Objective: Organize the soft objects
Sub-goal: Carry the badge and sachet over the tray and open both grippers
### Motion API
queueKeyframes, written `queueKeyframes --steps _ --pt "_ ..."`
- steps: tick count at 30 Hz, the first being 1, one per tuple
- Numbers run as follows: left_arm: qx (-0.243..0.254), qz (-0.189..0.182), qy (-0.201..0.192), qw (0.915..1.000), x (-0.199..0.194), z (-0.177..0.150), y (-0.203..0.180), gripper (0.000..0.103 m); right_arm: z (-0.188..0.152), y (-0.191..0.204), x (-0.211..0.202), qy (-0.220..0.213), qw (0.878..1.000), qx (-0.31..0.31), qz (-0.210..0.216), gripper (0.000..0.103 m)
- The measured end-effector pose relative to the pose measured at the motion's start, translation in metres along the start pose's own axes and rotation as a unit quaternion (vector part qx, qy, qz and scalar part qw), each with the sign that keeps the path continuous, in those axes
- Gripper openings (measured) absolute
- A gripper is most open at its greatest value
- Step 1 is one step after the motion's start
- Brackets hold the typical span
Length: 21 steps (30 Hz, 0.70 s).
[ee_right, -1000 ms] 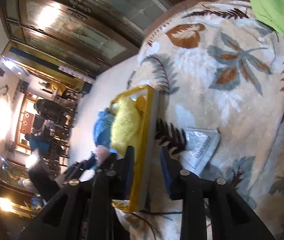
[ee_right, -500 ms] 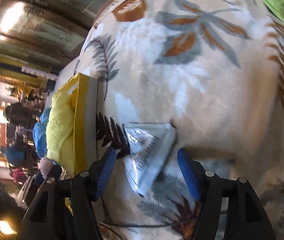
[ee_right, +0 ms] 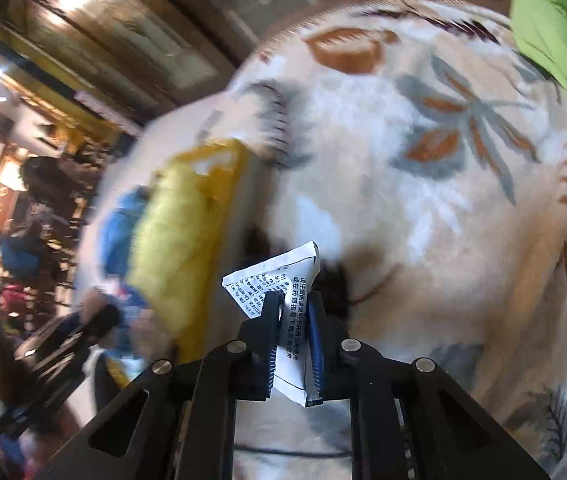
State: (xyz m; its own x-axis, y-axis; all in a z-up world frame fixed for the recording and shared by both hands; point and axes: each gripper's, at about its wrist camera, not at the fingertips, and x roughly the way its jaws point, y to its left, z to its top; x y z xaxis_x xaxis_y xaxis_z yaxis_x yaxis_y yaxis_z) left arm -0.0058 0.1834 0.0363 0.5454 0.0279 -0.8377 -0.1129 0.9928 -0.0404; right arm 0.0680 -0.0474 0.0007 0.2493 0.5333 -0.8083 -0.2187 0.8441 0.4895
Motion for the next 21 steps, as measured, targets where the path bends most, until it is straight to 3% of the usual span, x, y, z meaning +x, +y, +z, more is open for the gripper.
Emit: queueKeyframes --steps 5,10,13,17,19,21 --pt "-0.031 -0.001 0.006 0.9995 0.000 -0.001 0.023 0.031 0.005 0.033 -0.014 -0.006 0.998 -0.008 0.061 0.014" --pt "-0.037 -0.016 0.025 0.9989 0.011 -0.005 0.023 0.032 0.004 0.085 0.004 0.014 0.995 -0.042 0.093 0.014" --pt "-0.032 -0.013 0.034 0.9988 0.016 -0.011 0.019 0.033 -0.001 0.116 0.027 0.030 0.994 -0.072 0.083 0.014" --pt "-0.042 0.002 0.044 0.9981 0.028 -0.016 0.023 0.037 -0.013 0.137 0.061 0.046 0.992 -0.108 0.040 0.016" --pt "-0.048 0.007 0.046 0.9978 0.030 -0.018 0.026 0.040 -0.017 0.141 0.065 0.045 0.991 -0.121 0.028 0.023" --pt "-0.048 0.013 0.045 0.9978 0.029 -0.019 0.027 0.051 -0.022 0.144 0.054 0.032 0.990 -0.132 0.029 0.034"
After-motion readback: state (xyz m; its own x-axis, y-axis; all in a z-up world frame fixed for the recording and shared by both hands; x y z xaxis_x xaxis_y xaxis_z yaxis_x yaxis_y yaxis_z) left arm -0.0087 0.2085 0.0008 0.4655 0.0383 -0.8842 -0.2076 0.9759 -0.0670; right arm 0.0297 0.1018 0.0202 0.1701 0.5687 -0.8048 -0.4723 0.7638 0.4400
